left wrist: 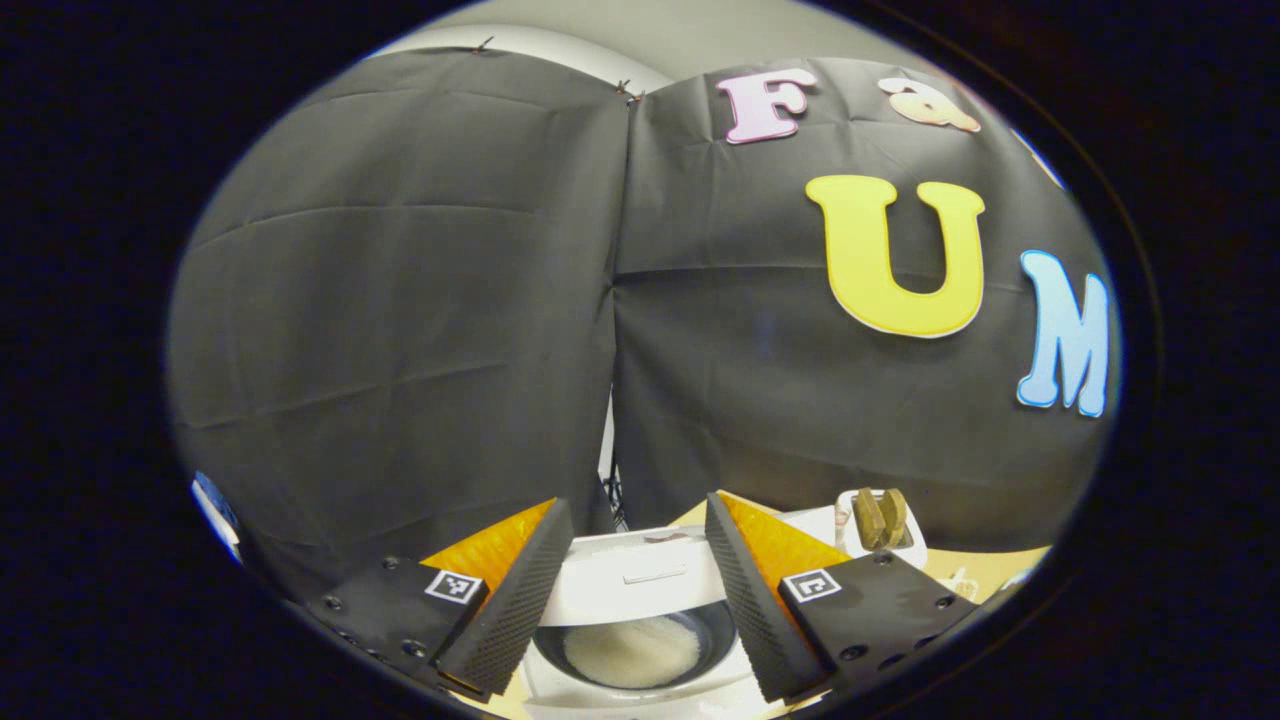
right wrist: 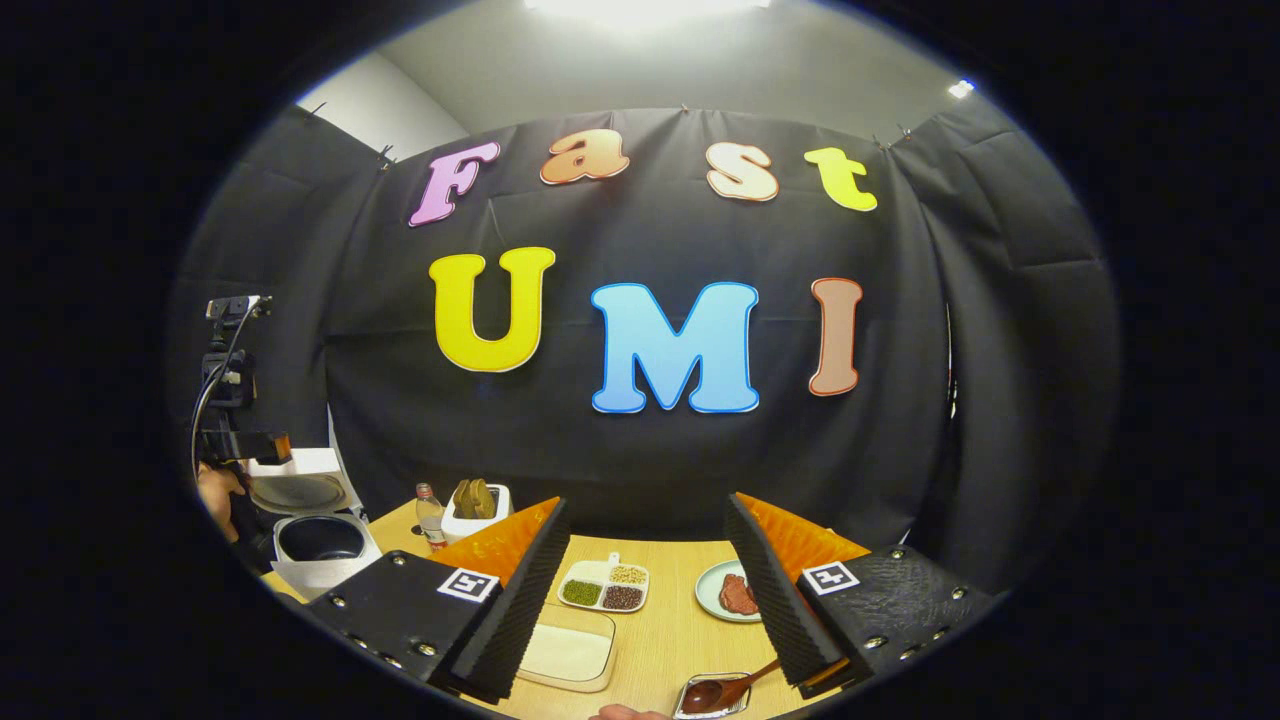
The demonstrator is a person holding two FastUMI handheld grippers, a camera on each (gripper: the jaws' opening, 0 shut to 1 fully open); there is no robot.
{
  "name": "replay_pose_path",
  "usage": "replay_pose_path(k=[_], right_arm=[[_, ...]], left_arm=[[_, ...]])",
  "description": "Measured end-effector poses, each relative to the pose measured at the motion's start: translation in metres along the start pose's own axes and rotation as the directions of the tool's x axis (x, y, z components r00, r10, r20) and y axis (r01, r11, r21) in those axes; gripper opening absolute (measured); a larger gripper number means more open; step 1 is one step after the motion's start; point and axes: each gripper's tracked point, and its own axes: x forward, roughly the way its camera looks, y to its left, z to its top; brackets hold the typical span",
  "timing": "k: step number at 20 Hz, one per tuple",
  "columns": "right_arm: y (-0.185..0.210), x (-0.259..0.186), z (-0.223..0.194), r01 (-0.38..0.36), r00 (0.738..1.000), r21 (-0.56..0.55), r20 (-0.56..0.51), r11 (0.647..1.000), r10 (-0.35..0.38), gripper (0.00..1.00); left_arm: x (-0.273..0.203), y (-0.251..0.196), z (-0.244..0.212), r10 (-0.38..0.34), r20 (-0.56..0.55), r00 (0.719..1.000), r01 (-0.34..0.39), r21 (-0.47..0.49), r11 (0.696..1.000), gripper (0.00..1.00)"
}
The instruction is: Close the left gripper, press the button to open the rice cooker; take a wooden spoon from the chopstick holder with the right hand, scoop a spoonful of rice and pour it into the rice cooker, then put the wooden spoon back into the chopstick holder.
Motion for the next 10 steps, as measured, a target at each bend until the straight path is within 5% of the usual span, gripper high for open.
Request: replay_pose_path(k=[10], right_arm=[[0.005,0.0,-0.008,-0.029,0.998,0.01,-0.052,1.0,0.029,0.95]], left_arm=[[-0.023,-0.009,-0.048,-0.018,-0.063,0.998,0.016,-0.02,1.0,0.94]])
